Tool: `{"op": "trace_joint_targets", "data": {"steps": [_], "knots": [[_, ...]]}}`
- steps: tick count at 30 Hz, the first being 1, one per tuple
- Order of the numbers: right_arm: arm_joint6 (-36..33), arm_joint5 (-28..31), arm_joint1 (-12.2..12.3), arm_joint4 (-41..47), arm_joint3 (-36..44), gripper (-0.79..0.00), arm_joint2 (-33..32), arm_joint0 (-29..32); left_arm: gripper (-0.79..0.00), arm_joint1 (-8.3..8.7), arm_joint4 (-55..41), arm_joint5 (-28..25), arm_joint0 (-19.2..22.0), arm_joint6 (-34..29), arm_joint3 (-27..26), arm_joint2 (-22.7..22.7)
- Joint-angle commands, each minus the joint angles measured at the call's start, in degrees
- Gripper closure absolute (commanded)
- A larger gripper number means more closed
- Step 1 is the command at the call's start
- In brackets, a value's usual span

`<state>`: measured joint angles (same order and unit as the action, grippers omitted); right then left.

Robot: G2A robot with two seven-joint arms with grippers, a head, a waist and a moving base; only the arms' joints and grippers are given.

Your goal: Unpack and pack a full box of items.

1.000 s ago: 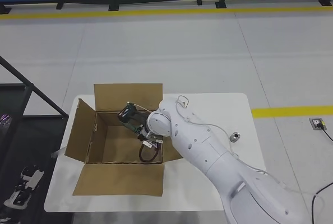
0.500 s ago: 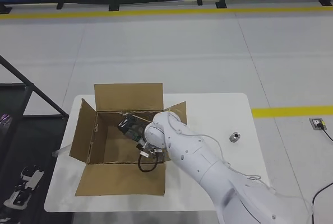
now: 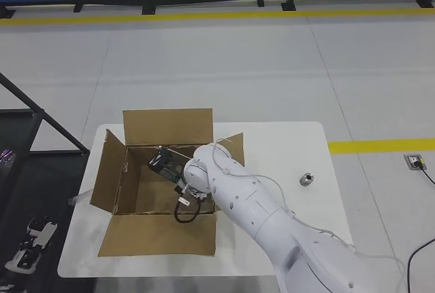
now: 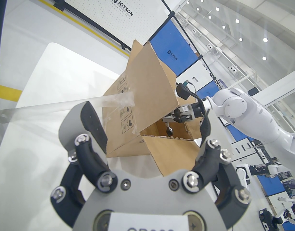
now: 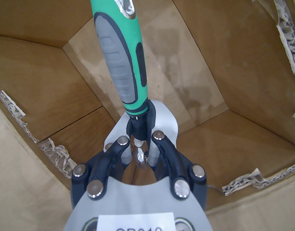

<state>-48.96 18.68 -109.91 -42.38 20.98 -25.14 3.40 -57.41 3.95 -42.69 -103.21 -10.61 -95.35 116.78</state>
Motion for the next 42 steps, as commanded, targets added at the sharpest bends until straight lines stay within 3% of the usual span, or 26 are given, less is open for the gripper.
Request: {"op": "trace_joint_targets", "data": {"steps": [1,6,13,21,23,24,26,33,42], "knots": [[0.00,0.00,0.00,0.00,0.00,0.000,0.00,0.00,-0.785,0.00,0.00,0.00,0.00,0.00,0.00,0.00],[0.62,-0.55,0.32,0.29,-1.95,0.000,-0.36,1.05,-0.785,0.00,0.00,0.00,0.00,0.00,0.00,0.00],[9.42,-3.08,1.36,-1.17,-4.49,0.000,-1.36,3.74,-0.785,0.00,0.00,0.00,0.00,0.00,0.00,0.00],[9.49,1.37,1.39,-0.62,-6.70,0.000,-2.31,4.66,-0.785,0.00,0.00,0.00,0.00,0.00,0.00,0.00],[9.44,2.22,1.32,-0.67,-6.87,-0.489,-2.47,4.53,-0.785,0.00,0.00,0.00,0.00,0.00,0.00,0.00],[9.35,2.47,1.29,-0.76,-7.00,-0.659,-2.53,4.37,-0.785,0.00,0.00,0.00,0.00,0.00,0.00,0.00],[9.17,2.92,1.18,-0.98,-7.00,-0.763,-2.61,4.12,-0.785,0.00,0.00,0.00,0.00,0.00,0.00,0.00],[9.51,3.78,0.76,-2.23,-6.63,-0.785,-2.65,3.64,-0.785,0.00,0.00,0.00,0.00,0.00,0.00,0.00],[17.58,4.17,1.15,-9.63,-1.85,-0.785,-0.99,3.47,-0.785,0.00,0.00,0.00,0.00,0.00,0.00,0.00]]}}
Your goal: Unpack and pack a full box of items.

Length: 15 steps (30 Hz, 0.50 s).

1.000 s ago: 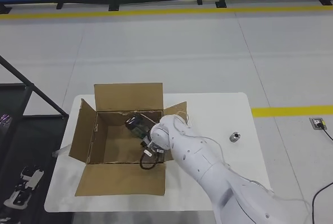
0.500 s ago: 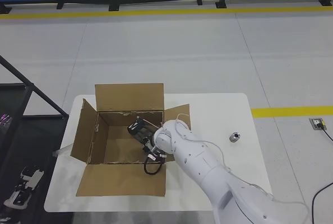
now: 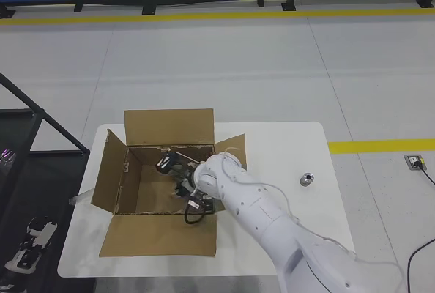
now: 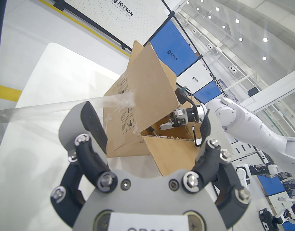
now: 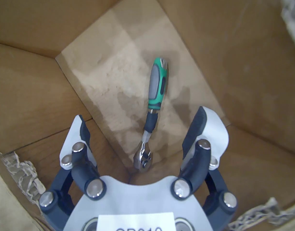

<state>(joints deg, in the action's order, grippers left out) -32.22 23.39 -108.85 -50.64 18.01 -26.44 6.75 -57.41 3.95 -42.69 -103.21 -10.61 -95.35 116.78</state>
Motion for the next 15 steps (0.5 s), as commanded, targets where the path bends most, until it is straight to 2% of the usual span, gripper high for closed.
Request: {"op": "trace_joint_targets", "data": {"steps": [1,5,8,11,15], "knots": [[1.49,-1.51,0.18,-2.61,2.39,-0.785,0.59,0.23,-0.785,0.00,0.00,0.00,0.00,0.00,0.00,0.00],[5.42,-3.84,1.34,-7.33,8.65,-0.785,0.91,1.08,-0.785,0.00,0.00,0.00,0.00,0.00,0.00,0.00],[6.60,-7.82,2.85,-11.14,14.70,-0.785,0.40,2.31,-0.785,0.00,0.00,0.00,0.00,0.00,0.00,0.00],[5.16,-12.26,4.84,-15.42,22.74,-0.785,-0.66,4.55,-0.785,0.00,0.00,0.00,0.00,0.00,0.00,0.00],[-0.57,-18.43,8.25,-21.93,36.04,-0.785,-3.57,9.46,-0.785,0.00,0.00,0.00,0.00,0.00,0.00,0.00]]}}
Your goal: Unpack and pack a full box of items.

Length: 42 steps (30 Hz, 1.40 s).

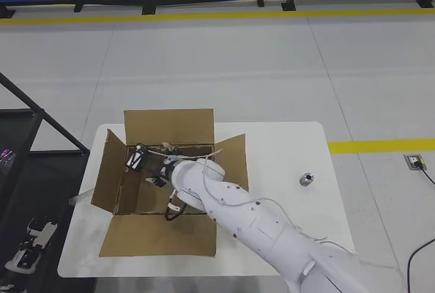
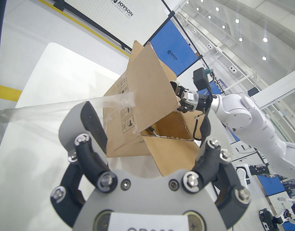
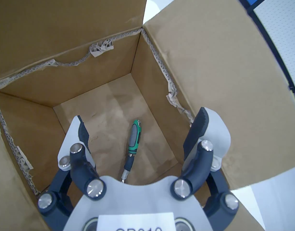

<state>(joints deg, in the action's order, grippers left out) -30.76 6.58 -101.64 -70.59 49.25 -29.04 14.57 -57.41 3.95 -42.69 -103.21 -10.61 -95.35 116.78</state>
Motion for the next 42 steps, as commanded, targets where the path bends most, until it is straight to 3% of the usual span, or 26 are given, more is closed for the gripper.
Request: {"op": "trace_joint_targets", "data": {"steps": [1,5,11,20,24,28,34,38,42], "knots": [[-3.93,-2.82,2.01,-3.92,8.34,-0.785,-2.01,3.20,-0.785,0.00,0.00,0.00,0.00,0.00,0.00,0.00],[-11.06,-6.07,5.87,-11.52,22.64,-0.785,-7.45,10.81,-0.785,0.00,0.00,0.00,0.00,0.00,0.00,0.00],[-19.17,-5.21,10.00,-17.58,36.77,-0.785,-18.39,20.75,-0.785,0.00,0.00,0.00,0.00,0.00,0.00,0.00],[-25.58,-9.32,13.80,-27.60,60.96,-0.785,-33.57,40.10,-0.785,0.00,0.00,0.00,0.00,0.00,0.00,0.00],[-31.88,-13.70,14.47,-29.25,66.07,-0.785,-41.55,45.56,-0.785,0.00,0.00,0.00,0.00,0.00,0.00,0.00],[-38.69,-12.99,14.87,-20.91,62.55,-0.785,-52.00,44.22,-0.785,0.00,0.00,0.00,0.00,0.00,0.00,0.00],[-39.88,-3.77,16.46,-5.18,42.91,-0.785,-67.20,37.46,-0.785,0.00,0.00,0.00,0.00,0.00,0.00,0.00],[-37.30,3.42,17.55,1.46,29.21,-0.785,-71.32,32.11,-0.785,0.00,0.00,0.00,0.00,0.00,0.00,0.00],[-35.34,4.28,18.59,-0.63,17.07,-0.785,-71.90,26.16,-0.785,0.00,0.00,0.00,0.00,0.00,0.00,0.00]]}}
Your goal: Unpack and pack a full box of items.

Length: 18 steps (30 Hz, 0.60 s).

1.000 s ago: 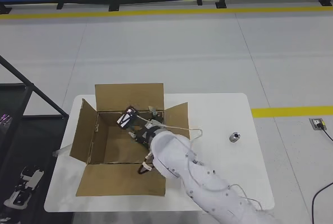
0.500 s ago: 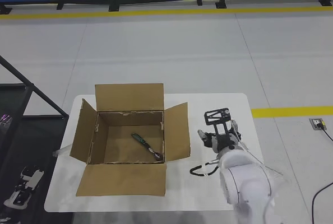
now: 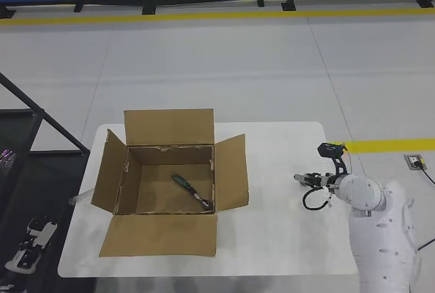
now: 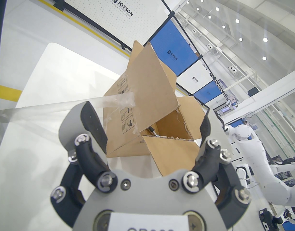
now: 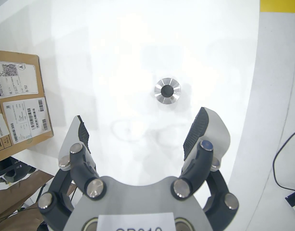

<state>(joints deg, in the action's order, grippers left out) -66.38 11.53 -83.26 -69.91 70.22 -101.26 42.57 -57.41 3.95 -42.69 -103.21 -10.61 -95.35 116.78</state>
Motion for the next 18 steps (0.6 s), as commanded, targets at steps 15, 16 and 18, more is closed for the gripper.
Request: {"op": "trace_joint_targets", "data": {"steps": [15,16,18], "knots": [[3.46,-3.75,1.98,-5.33,-27.41,-0.539,3.80,-15.60,-0.785,0.00,0.00,0.00,0.00,0.00,0.00,0.00],[3.90,-3.62,2.10,-5.46,-28.50,-0.468,3.95,-16.05,-0.785,0.00,0.00,0.00,0.00,0.00,0.00,0.00],[4.81,-3.39,2.27,-5.24,-30.56,-0.394,4.23,-16.88,-0.785,0.00,0.00,0.00,0.00,0.00,0.00,0.00]]}}
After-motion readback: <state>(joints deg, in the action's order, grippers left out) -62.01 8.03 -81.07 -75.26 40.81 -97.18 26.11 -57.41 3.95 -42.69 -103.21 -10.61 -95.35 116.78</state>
